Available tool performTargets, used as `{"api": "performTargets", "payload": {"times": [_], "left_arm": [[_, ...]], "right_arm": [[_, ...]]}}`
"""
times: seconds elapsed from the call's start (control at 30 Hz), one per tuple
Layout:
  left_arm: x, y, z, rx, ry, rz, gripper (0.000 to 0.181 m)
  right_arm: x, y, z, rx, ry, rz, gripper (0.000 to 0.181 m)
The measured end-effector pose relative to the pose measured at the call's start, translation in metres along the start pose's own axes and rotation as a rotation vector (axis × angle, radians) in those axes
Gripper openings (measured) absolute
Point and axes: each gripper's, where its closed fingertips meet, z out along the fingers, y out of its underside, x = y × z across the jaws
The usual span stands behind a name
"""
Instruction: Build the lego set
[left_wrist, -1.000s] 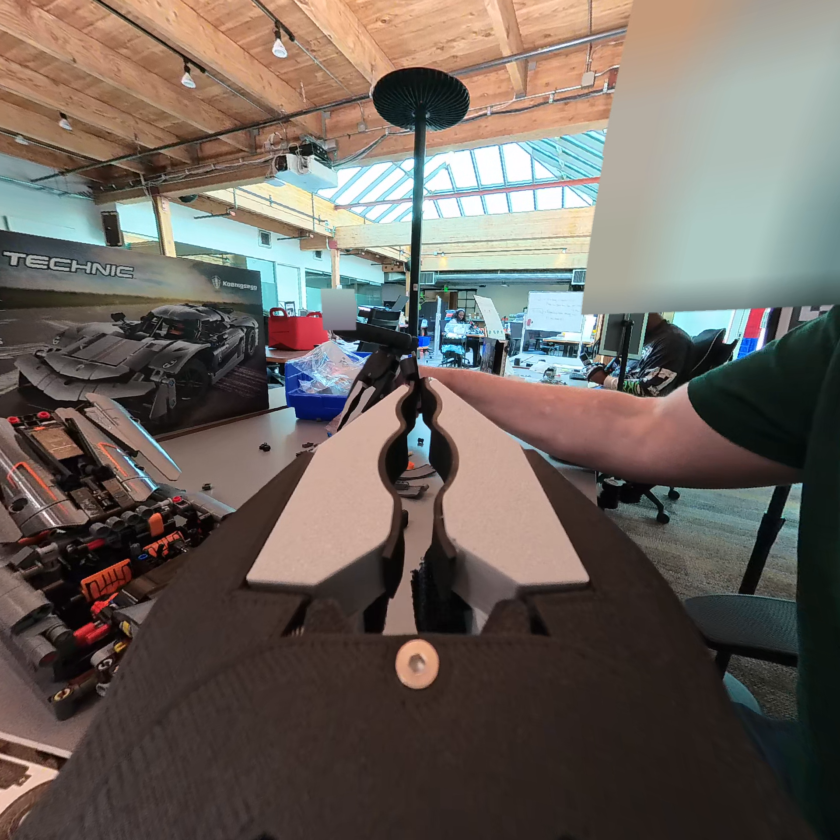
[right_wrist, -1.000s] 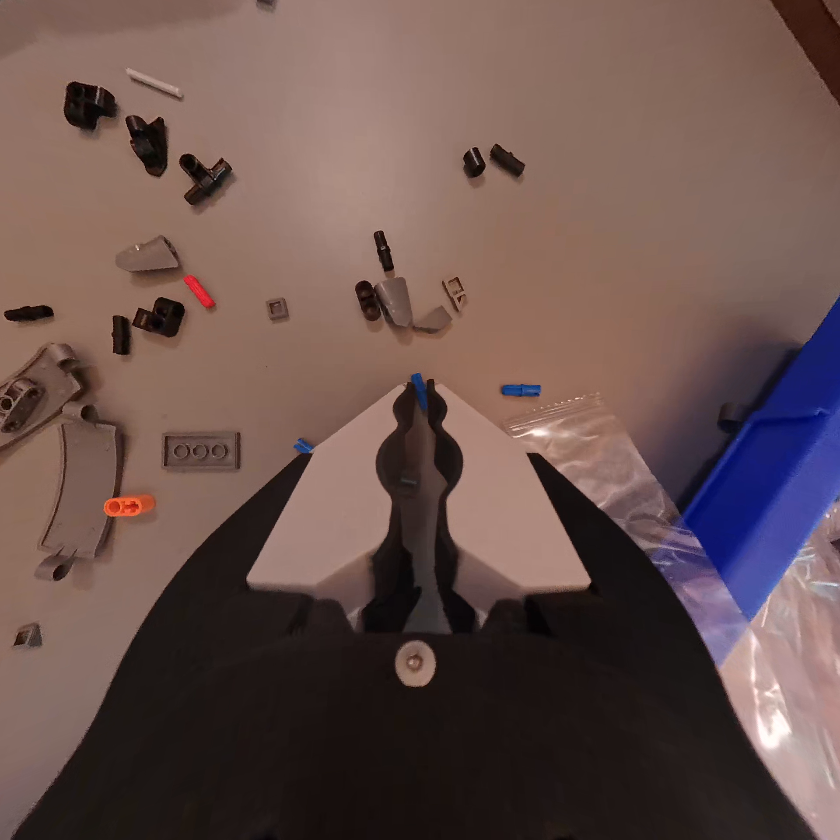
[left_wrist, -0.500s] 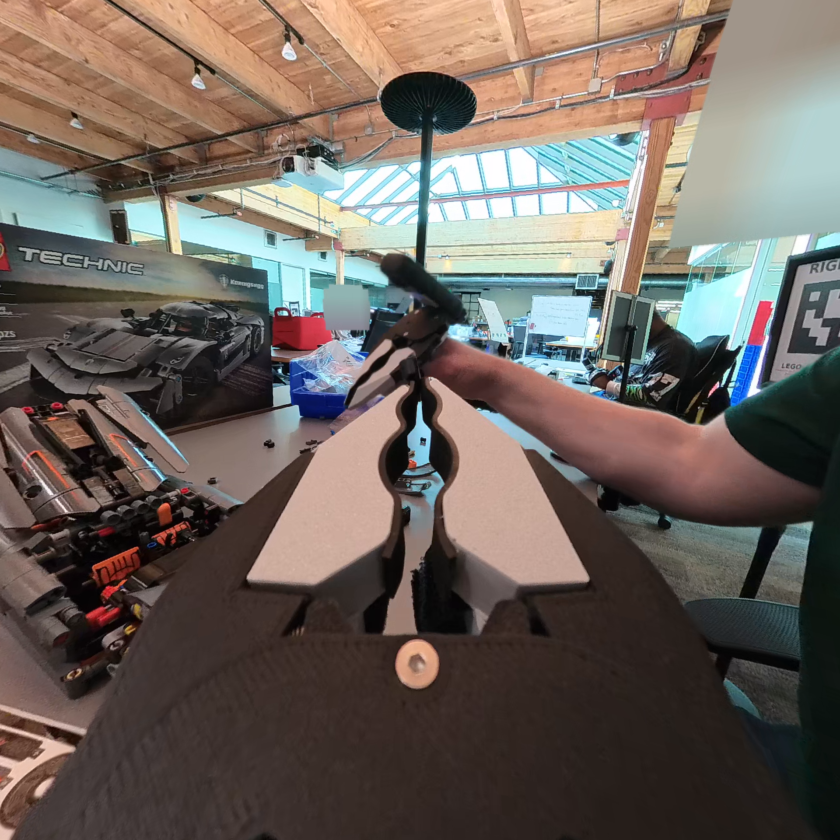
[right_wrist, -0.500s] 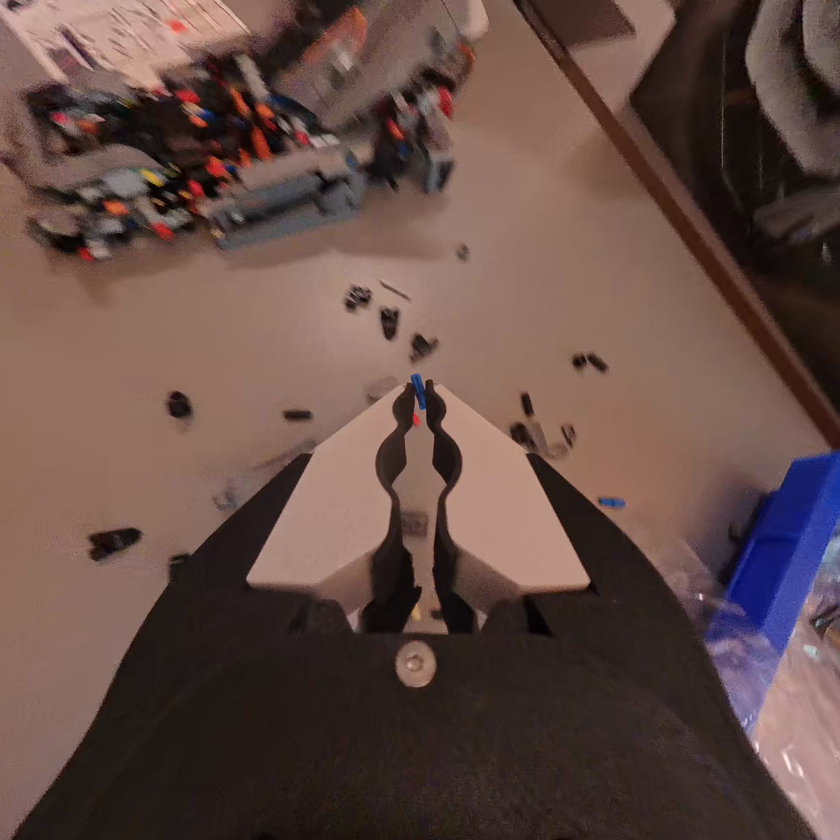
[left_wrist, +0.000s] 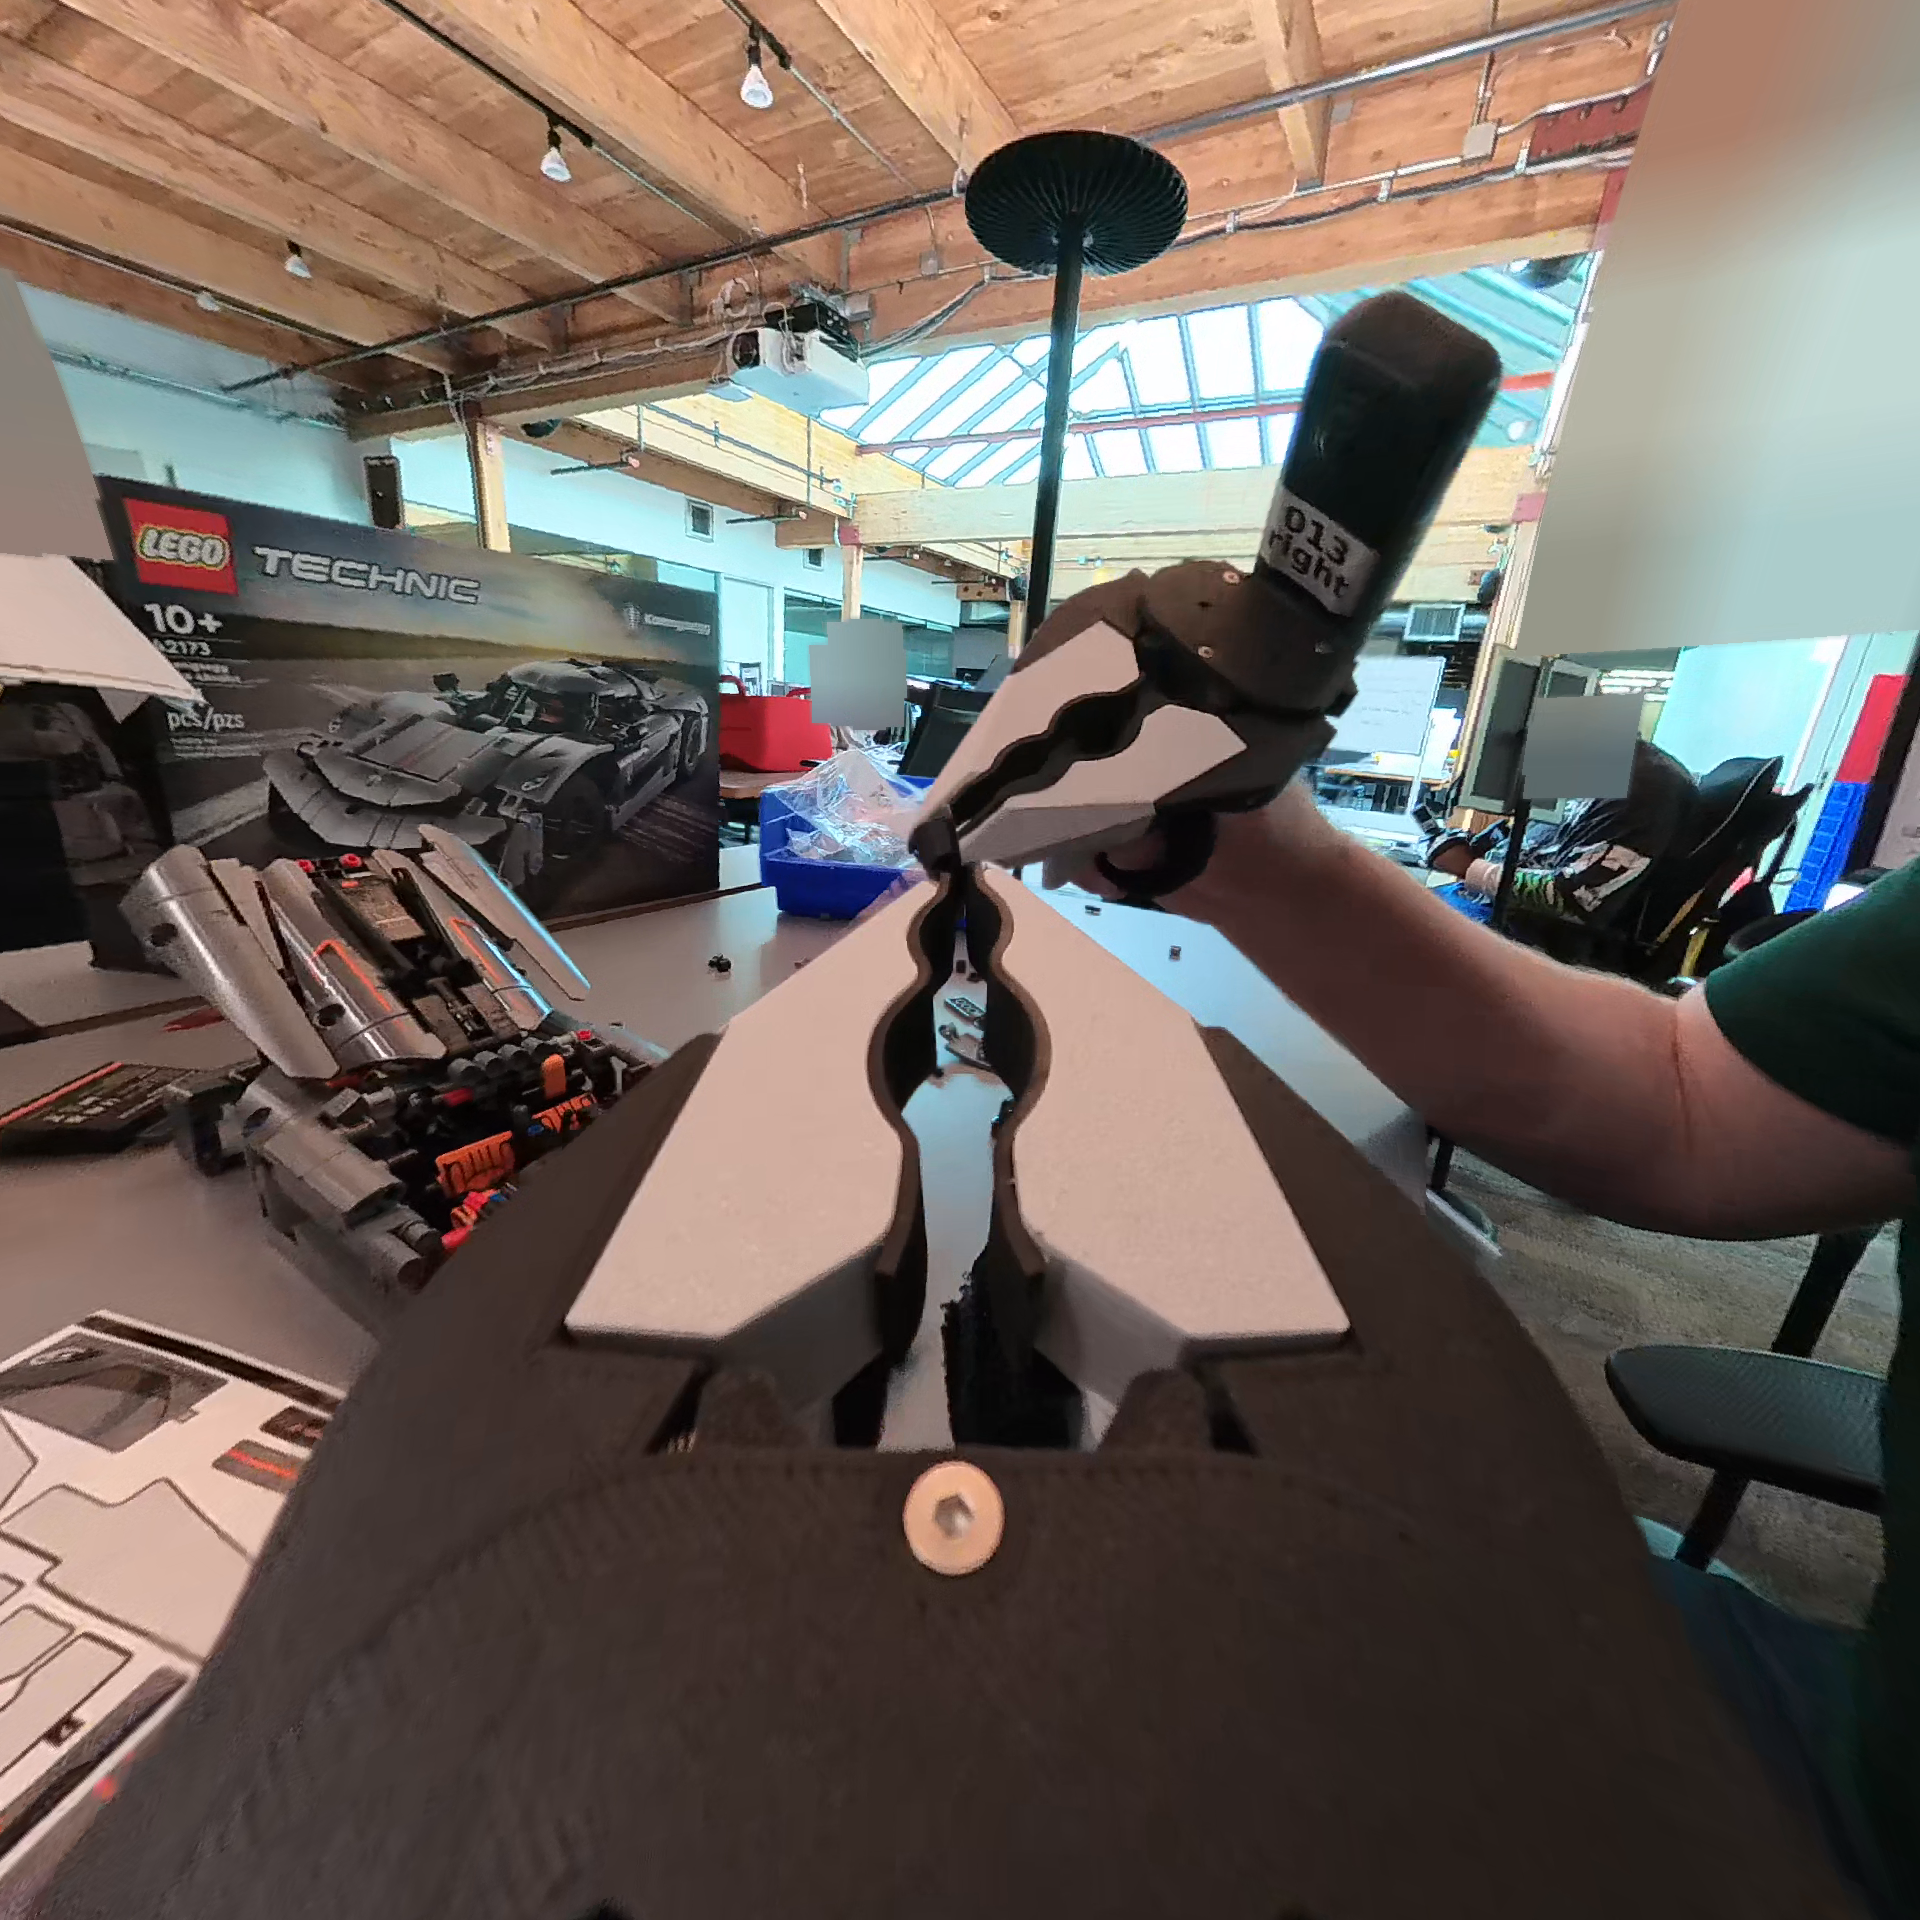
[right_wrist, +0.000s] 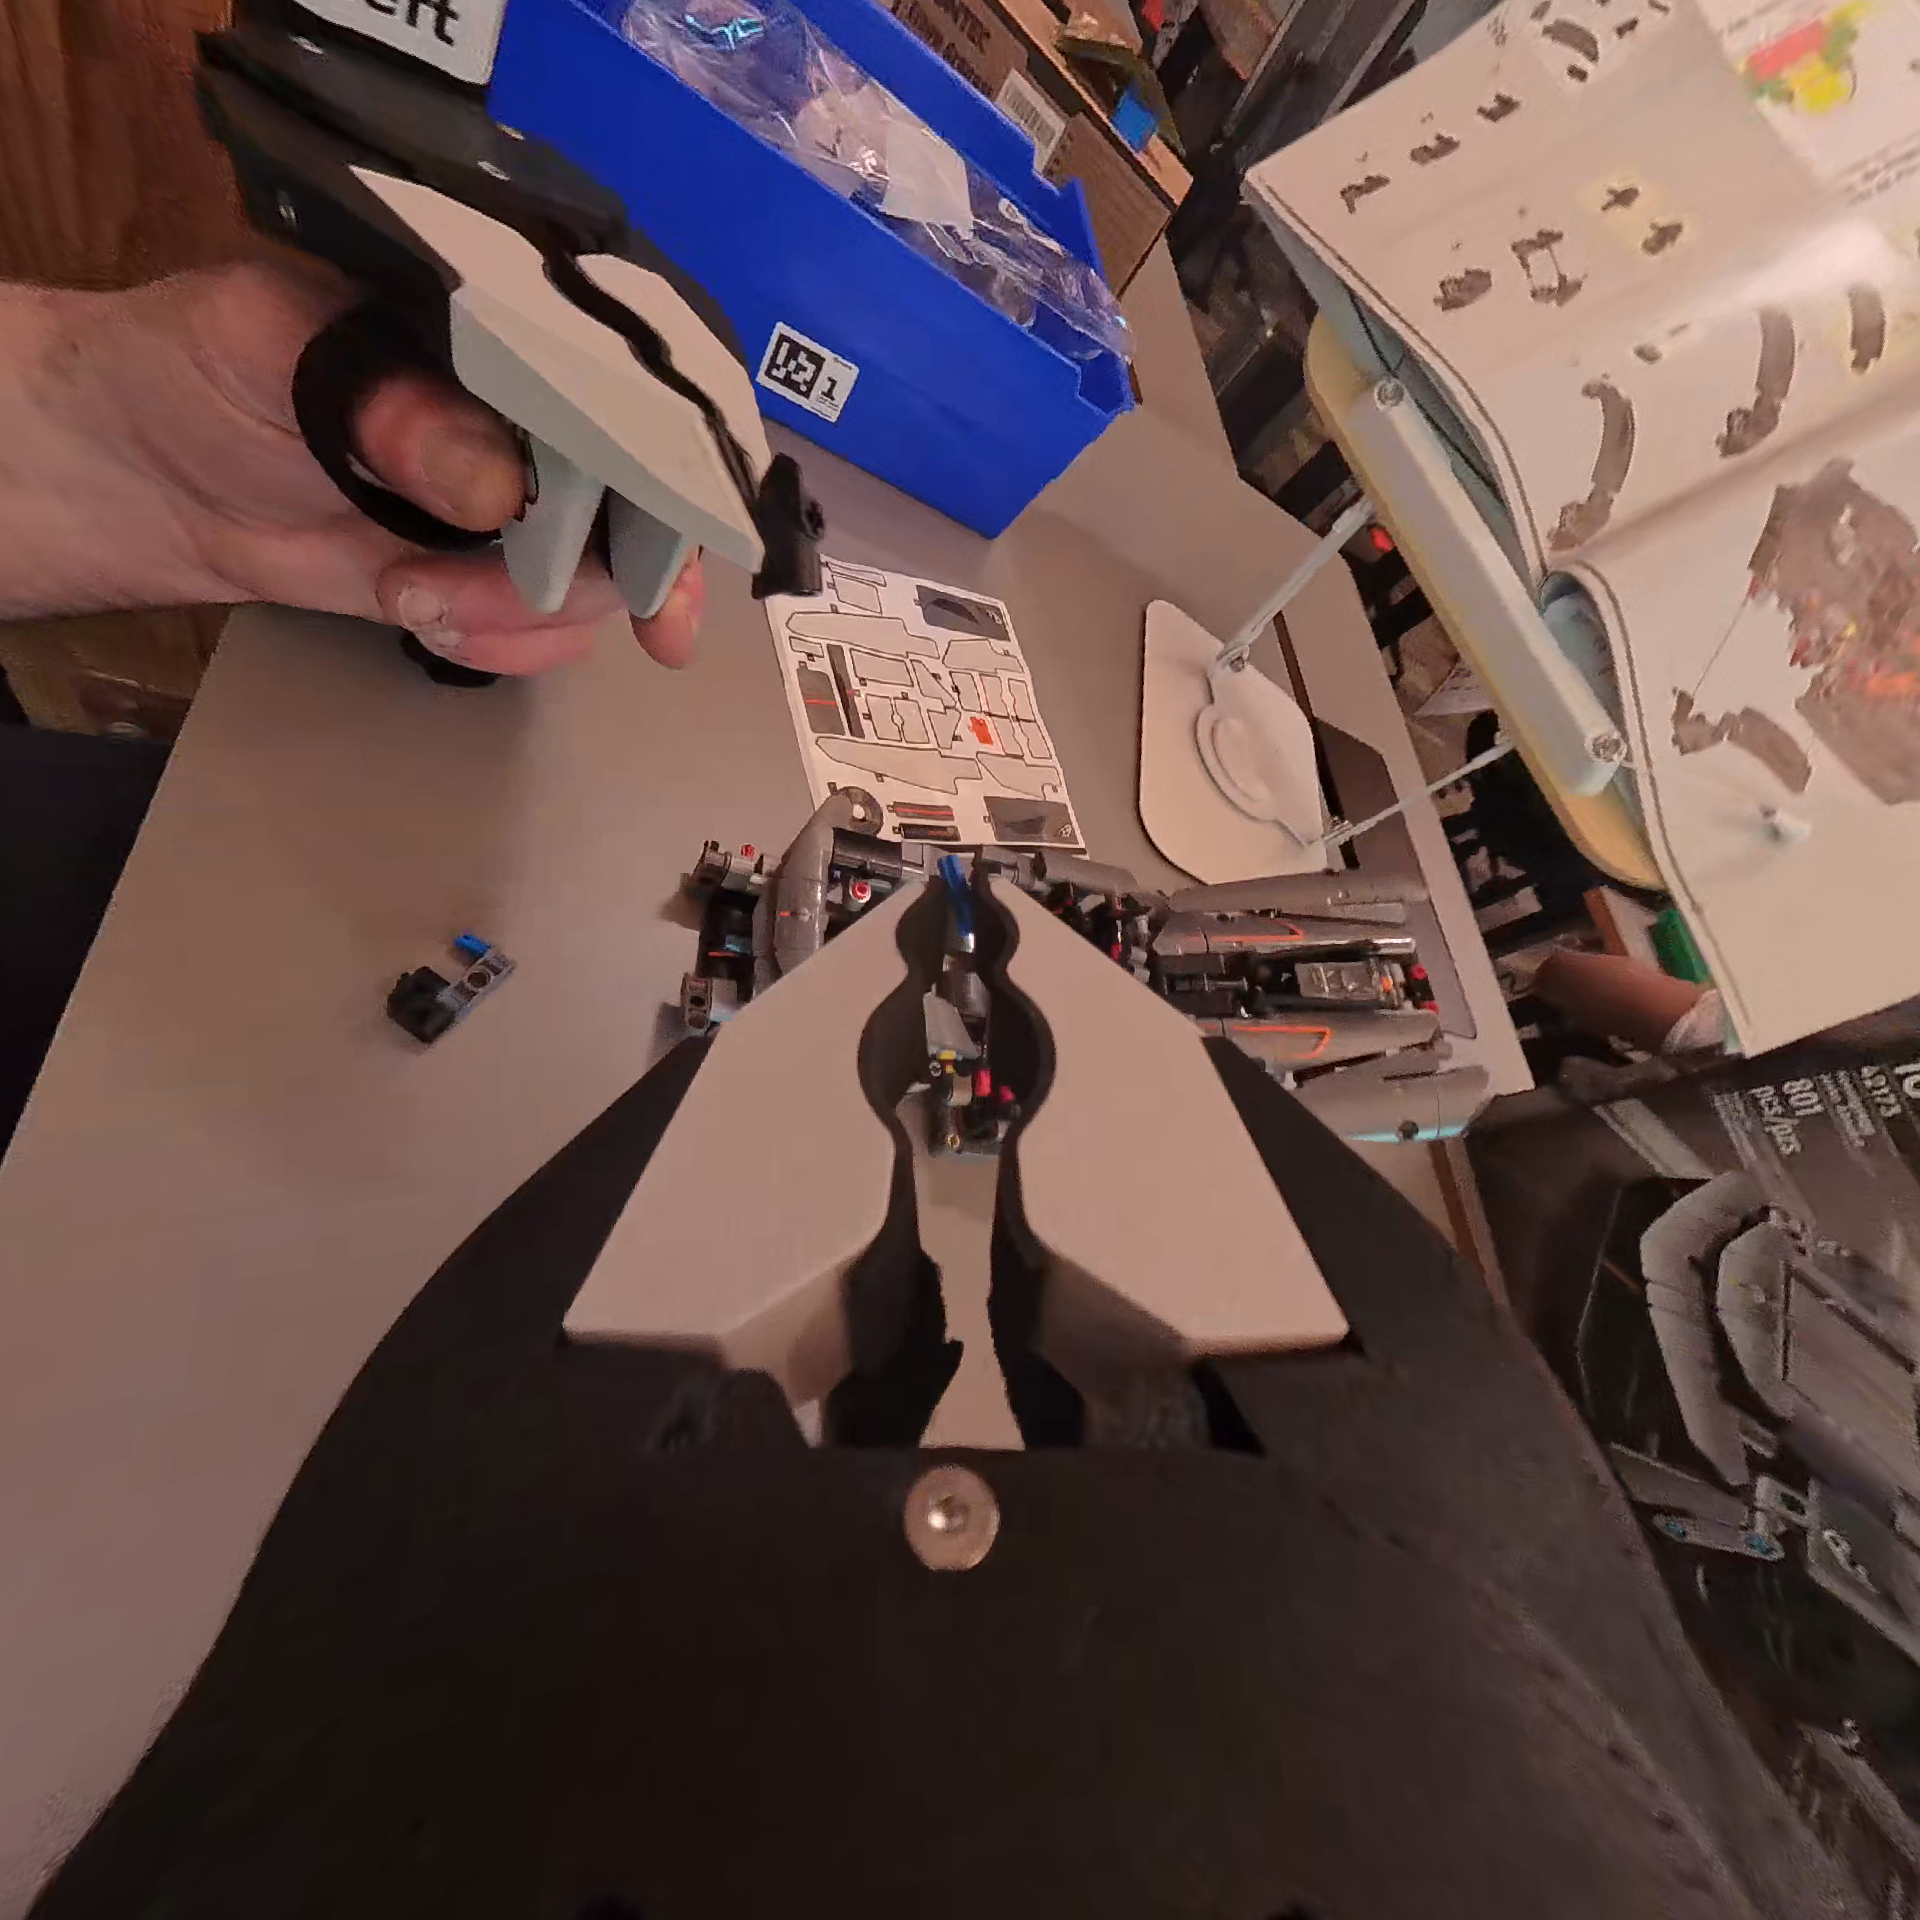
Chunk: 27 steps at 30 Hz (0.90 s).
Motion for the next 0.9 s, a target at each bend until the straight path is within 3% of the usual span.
{"api": "performTargets", "payload": {"times": [0.33,0.57,0.9], "left_arm": [[0.01,0.01,0.007,-0.033,0.054,-0.034,0.0],[0.015,0.02,0.012,-0.089,0.058,0.001,0.0],[0.02,0.047,0.013,-0.309,0.051,0.171,0.0]], "right_arm": [[-0.033,-0.014,0.01,0.102,-0.014,-0.113,0.002],[-0.034,-0.023,0.004,0.137,0.015,-0.141,0.002],[-0.046,-0.011,0.008,0.093,-0.038,-0.198,0.002]]}}
